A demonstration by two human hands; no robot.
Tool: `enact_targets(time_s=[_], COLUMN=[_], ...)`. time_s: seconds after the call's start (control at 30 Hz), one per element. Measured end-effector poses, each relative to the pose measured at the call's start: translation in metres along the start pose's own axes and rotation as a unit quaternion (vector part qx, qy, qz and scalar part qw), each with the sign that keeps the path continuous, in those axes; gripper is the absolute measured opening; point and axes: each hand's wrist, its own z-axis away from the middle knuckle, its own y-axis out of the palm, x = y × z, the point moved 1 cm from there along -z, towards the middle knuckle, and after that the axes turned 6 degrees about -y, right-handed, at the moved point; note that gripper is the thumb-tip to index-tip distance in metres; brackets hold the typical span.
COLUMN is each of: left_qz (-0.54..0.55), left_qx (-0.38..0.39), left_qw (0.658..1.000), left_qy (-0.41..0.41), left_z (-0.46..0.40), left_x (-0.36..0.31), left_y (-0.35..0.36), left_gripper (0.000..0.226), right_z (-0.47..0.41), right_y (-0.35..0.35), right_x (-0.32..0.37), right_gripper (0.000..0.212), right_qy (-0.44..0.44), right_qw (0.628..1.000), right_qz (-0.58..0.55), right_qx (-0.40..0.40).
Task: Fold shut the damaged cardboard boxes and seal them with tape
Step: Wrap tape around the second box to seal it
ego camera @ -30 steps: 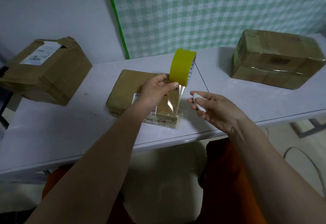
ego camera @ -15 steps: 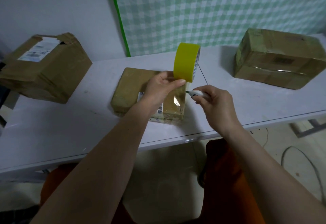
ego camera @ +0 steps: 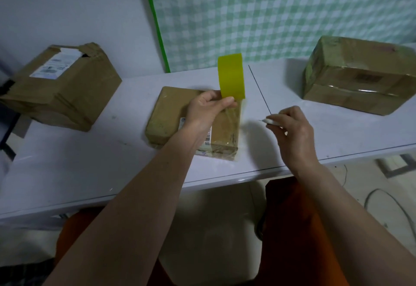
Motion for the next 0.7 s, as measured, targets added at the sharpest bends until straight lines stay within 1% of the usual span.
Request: enact_targets(time_s=[0.07,0.17,0.23,0.33,0.4,0.47,0.53,0.57,0.63,0.7], left_qz=[0.007,0.005,0.003,0.0,0.0,0.005,0.019,0.029,0.051,0.059], left_qx=[-0.004,-0.007,-0.012,-0.018,-0.024,-0.029,-0.031,-0.032,-0.035,-0.037], left_qw=[1.0,1.0,1.0,1.0,1.0,1.0,0.999,0.999,0.998,0.998], left_qy=[0.002,0.008,0.01,0.008,0.007,0.008,0.006,0.002,-0.004,0.008], left_z=[-0.001,0.002,0.003,0.003,0.002,0.003,0.003,0.005,0.01,0.02], left_x=[-0.001,-0.002,-0.002,-0.003,-0.002,-0.003,-0.004,-0.005,-0.009,-0.016], left_y=[0.0,0.0,0.0,0.0,-0.001,-0.001,-0.003,-0.004,-0.007,-0.013], left_gripper=[0.012,0.016,0.016,0.015,0.015,0.016,0.018,0.019,0.022,0.023], right_z=[-0.003,-0.008,-0.007,-0.007,-0.011,-0.017,-0.026,-0.031,-0.041,-0.05], right_y=[0.008,0.024,0.031,0.038,0.038,0.032,0.023,0.019,0.011,0.007], right_x=[-0.004,-0.014,-0.02,-0.025,-0.025,-0.018,-0.001,0.01,0.035,0.059], right_gripper=[0.015,0.015,0.019,0.026,0.029,0.031,0.03,0.028,0.028,0.034], right_qy=[0.039,0.113,0.159,0.188,0.185,0.162,0.124,0.11,0.1,0.098], right_qw=[0.998,0.992,0.985,0.978,0.977,0.984,0.991,0.991,0.983,0.972], right_qz=[-0.039,-0.016,-0.014,-0.029,-0.004,0.001,-0.045,-0.077,-0.151,-0.212], right_qx=[0.011,0.046,0.058,0.084,0.101,0.074,0.019,0.004,0.01,0.042])
